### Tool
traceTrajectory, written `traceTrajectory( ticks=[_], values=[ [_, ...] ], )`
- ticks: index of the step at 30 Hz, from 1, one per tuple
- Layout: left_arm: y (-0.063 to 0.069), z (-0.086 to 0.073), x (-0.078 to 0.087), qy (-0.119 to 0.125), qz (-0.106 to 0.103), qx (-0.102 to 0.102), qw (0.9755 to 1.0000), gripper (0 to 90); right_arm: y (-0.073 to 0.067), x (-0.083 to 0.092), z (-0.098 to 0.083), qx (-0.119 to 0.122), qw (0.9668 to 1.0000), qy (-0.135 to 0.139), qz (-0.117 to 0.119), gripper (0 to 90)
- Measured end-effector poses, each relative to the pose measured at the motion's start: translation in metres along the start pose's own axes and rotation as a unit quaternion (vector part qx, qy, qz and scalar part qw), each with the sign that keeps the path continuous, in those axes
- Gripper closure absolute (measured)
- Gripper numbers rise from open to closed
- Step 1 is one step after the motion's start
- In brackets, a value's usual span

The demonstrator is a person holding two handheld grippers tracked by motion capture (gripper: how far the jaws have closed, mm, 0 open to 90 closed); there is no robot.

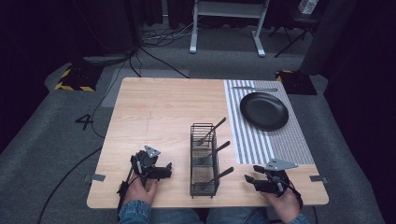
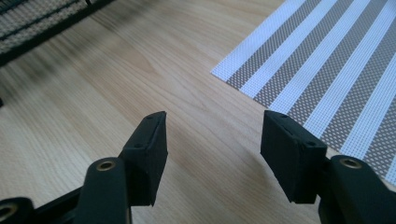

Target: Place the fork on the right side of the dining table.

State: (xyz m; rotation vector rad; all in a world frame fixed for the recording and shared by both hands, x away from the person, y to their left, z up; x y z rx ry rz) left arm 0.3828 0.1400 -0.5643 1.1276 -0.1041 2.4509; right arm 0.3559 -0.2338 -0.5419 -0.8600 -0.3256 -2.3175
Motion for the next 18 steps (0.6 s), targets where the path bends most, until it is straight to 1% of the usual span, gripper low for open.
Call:
traceTrajectory(
  ticks=[2, 4, 8, 9, 10, 14, 15, 17, 18],
  values=[
    [0.000, 0.000, 0.000, -0.001, 0.000, -0.001, 1.0000, 0.3, 0.000, 0.002, 0.002, -0.001, 1.0000, 0.003, 0.001, 41.2],
    [0.000, 0.000, 0.000, -0.001, 0.000, -0.001, 1.0000, 0.3, -0.003, 0.008, 0.006, -0.004, 0.9999, 0.009, 0.011, 42.1],
    [0.000, 0.000, 0.000, 0.000, 0.000, 0.000, 1.0000, 0.3, -0.007, 0.016, 0.011, 0.000, 0.9997, 0.008, 0.023, 43.4],
    [0.000, 0.000, 0.000, 0.000, 0.000, 0.000, 1.0000, 0.4, -0.007, 0.016, 0.011, 0.000, 0.9997, 0.008, 0.023, 43.4],
    [0.000, 0.000, 0.000, -0.001, 0.000, -0.001, 1.0000, 0.3, -0.009, 0.020, 0.013, 0.003, 0.9995, 0.006, 0.029, 43.5],
    [0.000, 0.000, 0.000, -0.001, 0.000, -0.001, 1.0000, 0.3, -0.014, 0.029, 0.021, 0.009, 0.9993, 0.010, 0.036, 44.3],
    [0.000, 0.000, 0.000, -0.001, 0.000, -0.001, 1.0000, 0.3, -0.014, 0.029, 0.021, 0.009, 0.9993, 0.010, 0.036, 44.3],
    [0.000, 0.000, 0.000, -0.001, 0.000, -0.001, 1.0000, 0.3, -0.018, 0.038, 0.028, 0.009, 0.9990, 0.016, 0.042, 44.5],
    [0.000, 0.000, 0.000, -0.001, 0.000, -0.001, 1.0000, 0.3, -0.018, 0.038, 0.028, 0.009, 0.9990, 0.016, 0.042, 44.5]
  ],
)
Point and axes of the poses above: each handheld gripper's, and its own axes: x roughly backward along the jaws, z roughly out of its top, y roughly to its right, the point moved 7 cm from there along -x, roughly forward along the jaws, and after that the axes turned 6 degrees about -z, right-handed, at the moved point
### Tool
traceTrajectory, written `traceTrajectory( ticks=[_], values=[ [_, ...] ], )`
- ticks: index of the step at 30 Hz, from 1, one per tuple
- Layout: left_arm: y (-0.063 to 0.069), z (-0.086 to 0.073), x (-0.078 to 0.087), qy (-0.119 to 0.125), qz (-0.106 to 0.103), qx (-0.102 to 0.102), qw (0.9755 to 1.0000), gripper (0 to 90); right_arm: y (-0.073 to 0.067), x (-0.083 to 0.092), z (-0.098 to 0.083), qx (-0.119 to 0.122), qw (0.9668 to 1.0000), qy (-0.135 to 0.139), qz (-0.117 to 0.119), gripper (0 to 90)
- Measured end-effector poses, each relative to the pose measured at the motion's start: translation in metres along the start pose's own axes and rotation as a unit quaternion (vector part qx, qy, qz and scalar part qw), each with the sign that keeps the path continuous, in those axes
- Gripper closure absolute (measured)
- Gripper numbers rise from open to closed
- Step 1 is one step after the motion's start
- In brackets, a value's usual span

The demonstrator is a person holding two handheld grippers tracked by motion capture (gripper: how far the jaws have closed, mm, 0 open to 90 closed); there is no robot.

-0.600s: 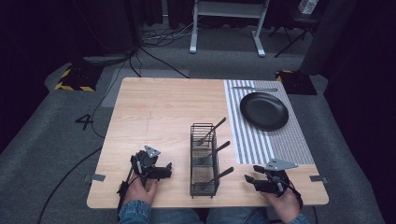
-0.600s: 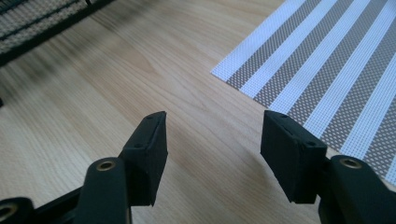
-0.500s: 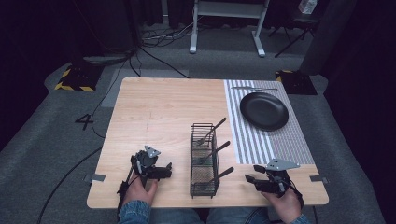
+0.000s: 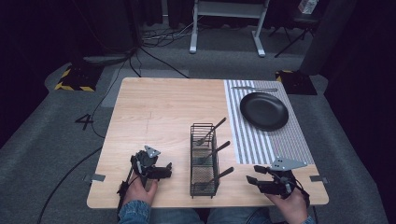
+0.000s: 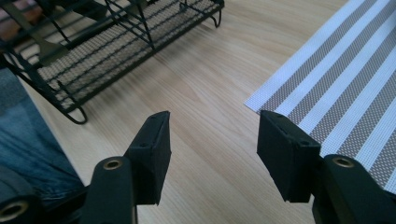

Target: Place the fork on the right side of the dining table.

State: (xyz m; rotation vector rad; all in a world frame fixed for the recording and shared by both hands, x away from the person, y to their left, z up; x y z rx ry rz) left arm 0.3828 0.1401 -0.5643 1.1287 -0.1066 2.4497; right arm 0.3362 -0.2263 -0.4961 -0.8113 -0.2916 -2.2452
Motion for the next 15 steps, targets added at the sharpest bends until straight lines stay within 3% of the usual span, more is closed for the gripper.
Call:
traceTrajectory(
  ticks=[15],
  values=[
    [0.000, 0.000, 0.000, 0.000, 0.000, 0.000, 1.0000, 0.3, -0.024, 0.032, 0.043, 0.016, 0.9985, 0.022, 0.047, 48.1]
  ],
)
Point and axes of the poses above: each handheld gripper's, and its own axes: x roughly backward along the jaws, z roughly out of its top, y roughly to its right, the point moved 7 cm from there along -x, roughly forward along the jaws, and after that the axes turned 6 degrees about -z, right-handed, at the moved point
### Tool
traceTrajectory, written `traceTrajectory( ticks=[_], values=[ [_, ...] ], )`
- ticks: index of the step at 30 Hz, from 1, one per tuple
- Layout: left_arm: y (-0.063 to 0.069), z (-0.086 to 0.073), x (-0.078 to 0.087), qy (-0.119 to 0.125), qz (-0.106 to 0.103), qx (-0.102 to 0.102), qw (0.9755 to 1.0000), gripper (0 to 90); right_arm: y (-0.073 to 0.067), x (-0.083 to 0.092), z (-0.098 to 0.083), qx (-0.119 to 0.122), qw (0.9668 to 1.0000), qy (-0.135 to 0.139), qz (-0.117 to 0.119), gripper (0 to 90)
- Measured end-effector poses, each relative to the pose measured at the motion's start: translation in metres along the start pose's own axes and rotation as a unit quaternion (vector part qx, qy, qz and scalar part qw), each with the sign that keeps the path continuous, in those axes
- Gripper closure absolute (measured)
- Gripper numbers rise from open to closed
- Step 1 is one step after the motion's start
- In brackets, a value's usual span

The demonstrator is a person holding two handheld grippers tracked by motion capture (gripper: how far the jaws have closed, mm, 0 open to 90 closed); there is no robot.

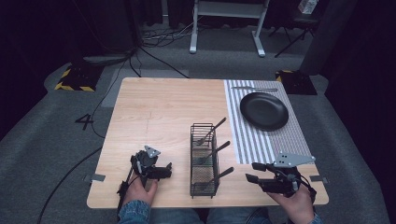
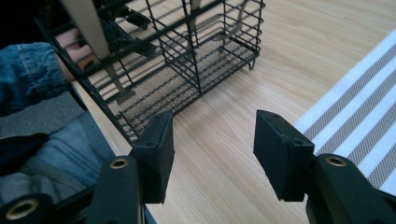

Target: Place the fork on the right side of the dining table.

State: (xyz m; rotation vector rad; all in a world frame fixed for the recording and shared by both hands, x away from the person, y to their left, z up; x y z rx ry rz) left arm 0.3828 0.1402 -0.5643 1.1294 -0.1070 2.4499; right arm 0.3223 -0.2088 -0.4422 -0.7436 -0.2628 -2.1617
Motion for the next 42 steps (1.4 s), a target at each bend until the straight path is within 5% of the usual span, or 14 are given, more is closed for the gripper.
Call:
traceTrajectory(
  ticks=[23, 42],
  values=[
    [0.000, 0.000, 0.000, 0.001, 0.000, 0.001, 1.0000, 0.3, -0.033, 0.011, 0.038, 0.016, 0.9969, 0.034, 0.070, 49.5],
    [0.000, 0.000, 0.000, 0.000, -0.001, 0.001, 1.0000, 0.4, -0.051, -0.008, 0.051, 0.030, 0.9947, 0.012, 0.097, 55.9]
  ],
)
Point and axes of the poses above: each handheld gripper's, and its own axes: x roughly backward along the jaws, z roughly out of its top, y roughly to its right, the point moved 7 cm from there along -x, roughly forward along the jaws, and after that the axes turned 6 degrees about -z, right-handed, at the moved point
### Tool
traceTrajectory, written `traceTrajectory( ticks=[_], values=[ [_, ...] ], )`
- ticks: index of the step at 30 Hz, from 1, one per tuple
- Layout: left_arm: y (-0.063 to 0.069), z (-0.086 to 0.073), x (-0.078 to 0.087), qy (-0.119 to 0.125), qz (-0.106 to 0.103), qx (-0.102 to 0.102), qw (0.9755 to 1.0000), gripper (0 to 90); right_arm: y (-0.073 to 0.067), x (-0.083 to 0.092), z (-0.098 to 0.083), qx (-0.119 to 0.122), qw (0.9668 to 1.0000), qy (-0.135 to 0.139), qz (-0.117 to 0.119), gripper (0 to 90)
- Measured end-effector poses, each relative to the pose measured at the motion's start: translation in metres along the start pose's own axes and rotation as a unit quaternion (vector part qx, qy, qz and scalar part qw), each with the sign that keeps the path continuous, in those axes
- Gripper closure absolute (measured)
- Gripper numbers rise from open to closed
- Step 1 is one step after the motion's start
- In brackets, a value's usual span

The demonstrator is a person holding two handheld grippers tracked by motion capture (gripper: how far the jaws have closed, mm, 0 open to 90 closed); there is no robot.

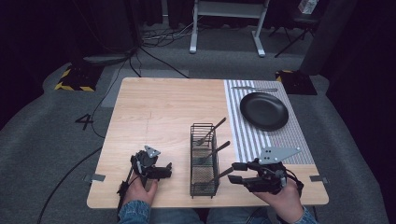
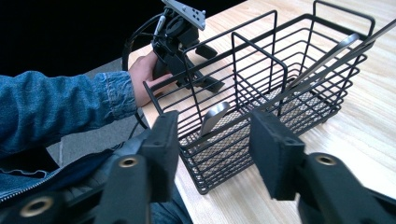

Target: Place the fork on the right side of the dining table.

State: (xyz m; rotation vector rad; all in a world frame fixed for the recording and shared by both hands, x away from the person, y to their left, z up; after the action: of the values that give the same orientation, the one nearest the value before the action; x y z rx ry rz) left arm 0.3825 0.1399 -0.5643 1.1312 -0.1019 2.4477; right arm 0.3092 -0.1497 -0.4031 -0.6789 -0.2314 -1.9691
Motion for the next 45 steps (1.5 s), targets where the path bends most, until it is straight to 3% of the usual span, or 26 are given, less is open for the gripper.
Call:
traceTrajectory(
  ticks=[6, 10, 45],
  values=[
    [0.000, 0.000, 0.000, 0.001, 0.001, -0.001, 1.0000, 0.4, -0.001, -0.005, 0.002, -0.010, 0.9997, -0.011, 0.019, 70.4],
    [0.000, 0.000, 0.000, 0.001, 0.001, -0.001, 1.0000, 0.4, -0.002, -0.005, 0.003, -0.007, 0.9998, -0.011, 0.017, 76.3],
    [0.000, 0.000, 0.000, 0.001, 0.001, -0.001, 1.0000, 0.3, -0.003, 0.002, 0.022, 0.005, 0.9997, 0.022, 0.006, 86.7]
  ],
)
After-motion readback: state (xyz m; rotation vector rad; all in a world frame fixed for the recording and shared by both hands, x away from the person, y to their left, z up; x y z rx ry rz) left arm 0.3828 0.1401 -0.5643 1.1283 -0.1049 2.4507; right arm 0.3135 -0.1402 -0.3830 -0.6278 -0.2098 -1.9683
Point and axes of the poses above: each handheld gripper's, and its own axes: x roughly backward along the jaws, z roughly out of its top, y roughly to its right, the point moved 7 cm from there along -x, roughly forward along the jaws, and after that the axes turned 6 degrees about -z, right-handed, at the moved point
